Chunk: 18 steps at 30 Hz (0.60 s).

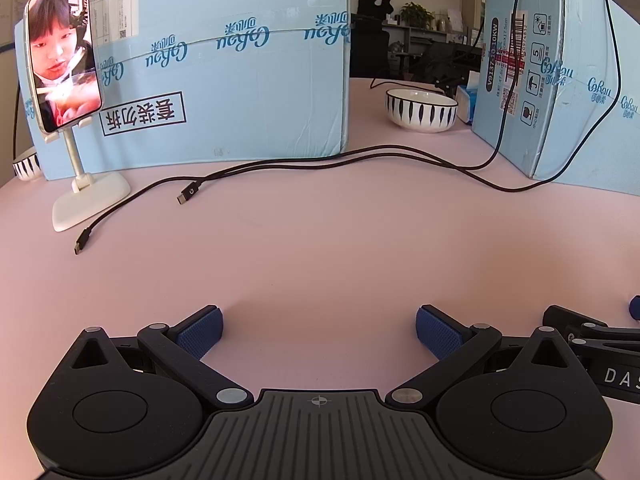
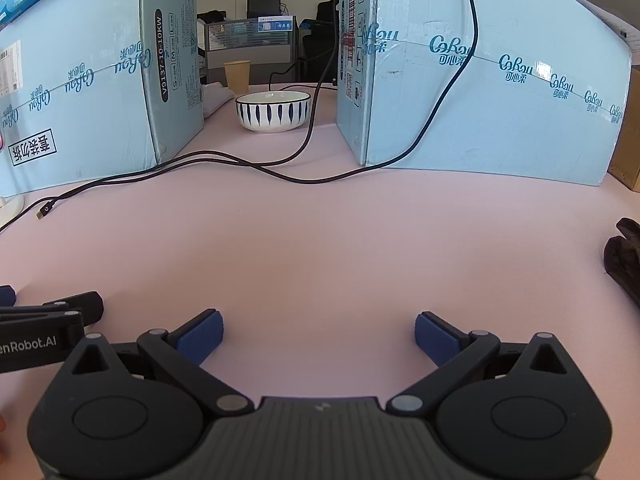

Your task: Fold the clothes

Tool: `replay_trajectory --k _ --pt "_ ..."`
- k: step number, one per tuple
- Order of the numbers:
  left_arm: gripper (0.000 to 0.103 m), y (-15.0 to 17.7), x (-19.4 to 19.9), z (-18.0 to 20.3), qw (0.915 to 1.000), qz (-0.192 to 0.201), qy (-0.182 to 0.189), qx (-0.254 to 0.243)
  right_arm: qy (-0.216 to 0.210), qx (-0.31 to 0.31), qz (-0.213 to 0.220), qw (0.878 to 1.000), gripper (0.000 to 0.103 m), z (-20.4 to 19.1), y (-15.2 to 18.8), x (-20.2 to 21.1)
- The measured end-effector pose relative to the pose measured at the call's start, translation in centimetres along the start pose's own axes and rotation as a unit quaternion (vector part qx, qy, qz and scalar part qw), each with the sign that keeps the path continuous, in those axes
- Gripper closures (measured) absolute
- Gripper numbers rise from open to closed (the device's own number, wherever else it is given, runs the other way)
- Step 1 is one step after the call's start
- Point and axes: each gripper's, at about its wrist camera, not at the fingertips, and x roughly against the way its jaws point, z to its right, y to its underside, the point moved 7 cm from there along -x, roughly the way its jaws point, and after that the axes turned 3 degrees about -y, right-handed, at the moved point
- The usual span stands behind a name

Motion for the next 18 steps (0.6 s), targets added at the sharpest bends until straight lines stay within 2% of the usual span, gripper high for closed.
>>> replay_trajectory --k 18 --pt "0.0 -0.01 0.12 -0.12 1.0 0.0 0.001 0.001 0.0 0.0 0.0 1.0 0.0 0.05 0.11 0.14"
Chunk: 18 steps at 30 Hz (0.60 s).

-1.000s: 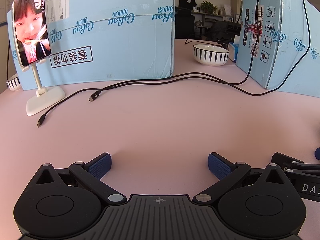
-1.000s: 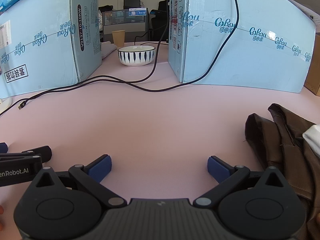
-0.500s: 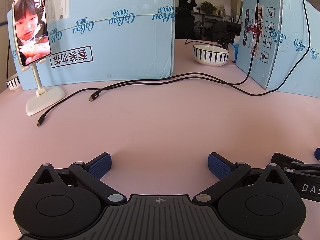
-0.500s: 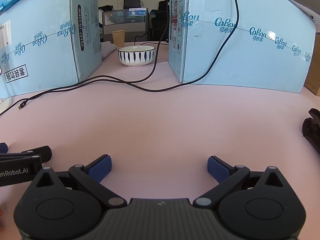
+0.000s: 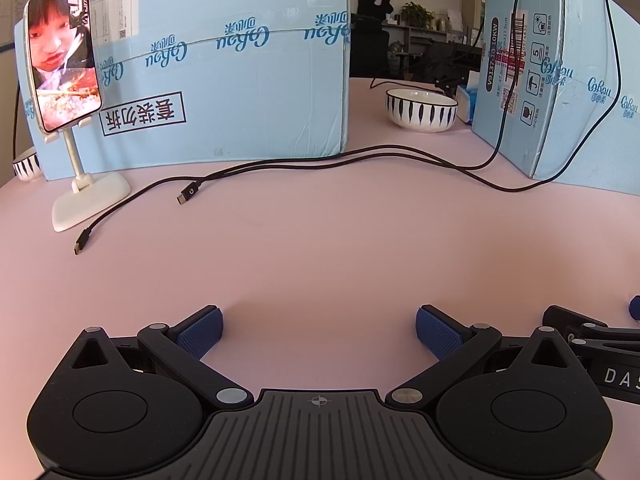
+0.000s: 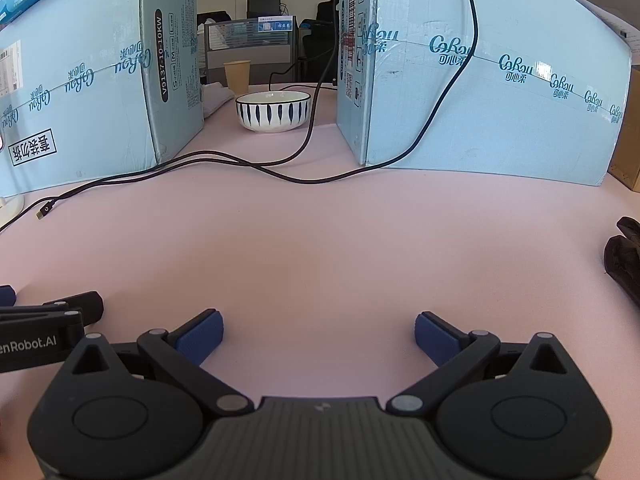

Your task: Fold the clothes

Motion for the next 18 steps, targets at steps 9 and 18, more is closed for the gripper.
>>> replay_trajectory --k 9,18 --pt "0.0 -0.04 -0.09 -0.19 1.0 0.0 0.0 -0.001 0.0 0.0 0.0 1.0 0.0 -0.01 -0.08 -0.11" --pt "0.0 -0.07 -0.14 0.02 1.0 0.0 -0.003 -0.003 0.0 0.0 0.0 1.0 0.0 -0.04 -0.12 -0.2"
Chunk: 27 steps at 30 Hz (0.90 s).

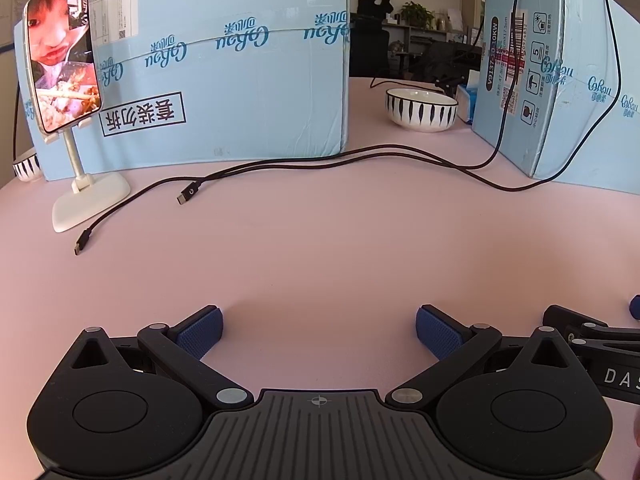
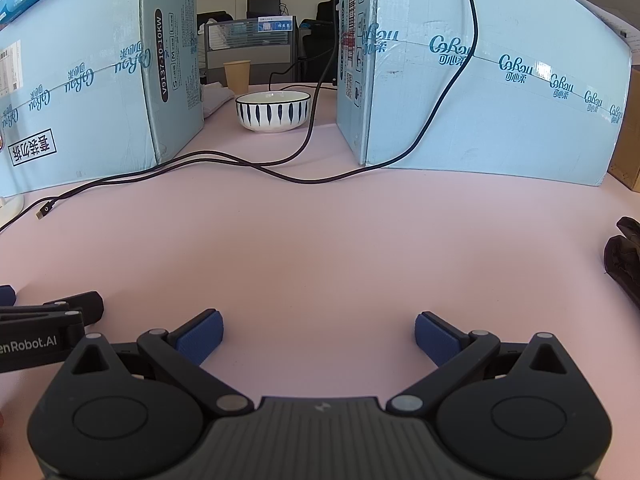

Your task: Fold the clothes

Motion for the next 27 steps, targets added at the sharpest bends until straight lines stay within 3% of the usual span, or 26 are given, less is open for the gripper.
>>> replay_trajectory --k 27 --pt "0.0 -0.11 0.38 0.25 0.9997 0.009 -0.015 -0.02 0.003 0.004 0.0 1.0 0.0 0.19 -0.02 -0.02"
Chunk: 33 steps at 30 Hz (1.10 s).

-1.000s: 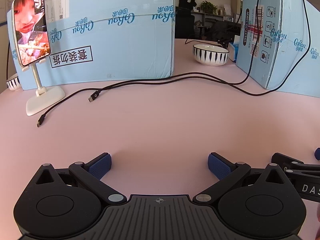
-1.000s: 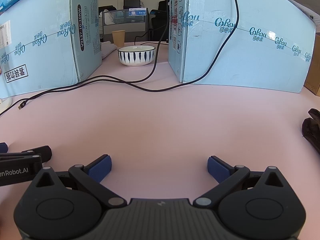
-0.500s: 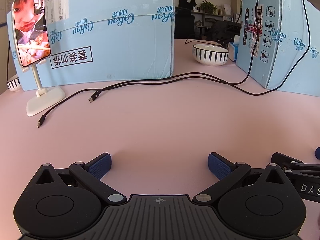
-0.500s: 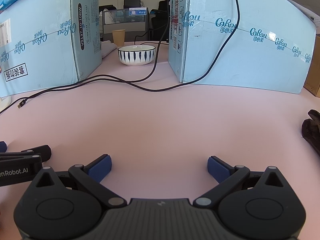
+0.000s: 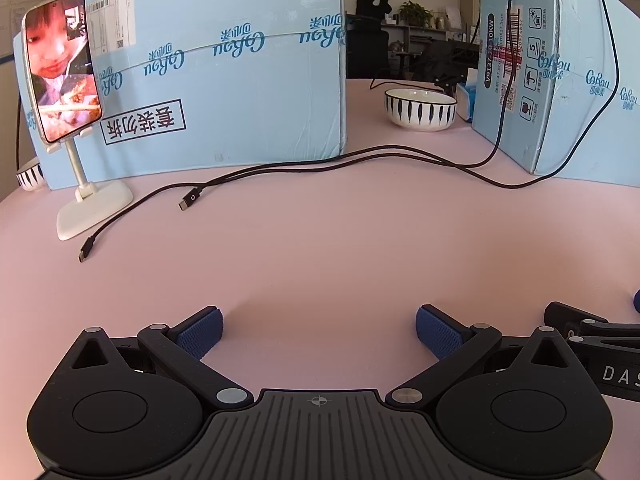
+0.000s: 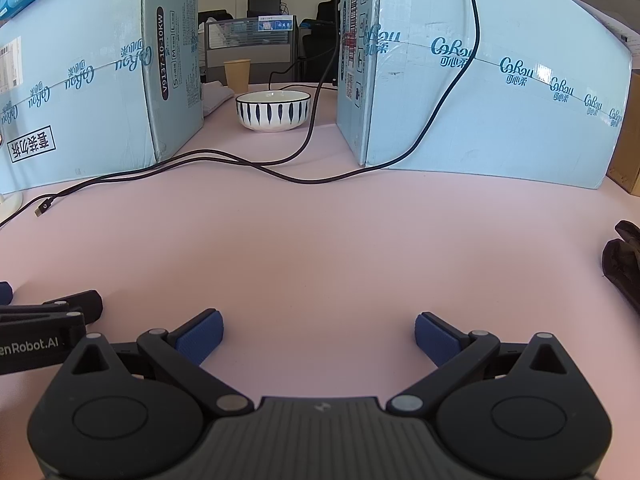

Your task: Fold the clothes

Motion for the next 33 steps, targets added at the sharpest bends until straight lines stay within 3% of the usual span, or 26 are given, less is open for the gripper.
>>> replay_trajectory --k 9,18,24,33 --pt "0.0 0.0 -0.1 -0.4 0.9996 -0.016 0.01 0.021 0.004 0.002 -0.001 1.0 0.0 0.0 0.0 0.2" --pt "0.0 -0.2 0.6 0.6 0.9996 -0.021 0.016 0.007 0.002 -0.01 -0.008 1.0 0.0 0.4 -0.2 0.6" --pt "0.0 -0.6 1.5 1.1 1.0 -0.004 0.008 0.001 0.005 -0.019 -0.008 1.0 0.0 1.5 -0.4 1.7" --pt "0.0 -1.6 2.9 1.8 0.9996 0.007 0.025 0.01 0.024 -0.02 0.008 0.999 0.0 3.4 -1.2 3.7"
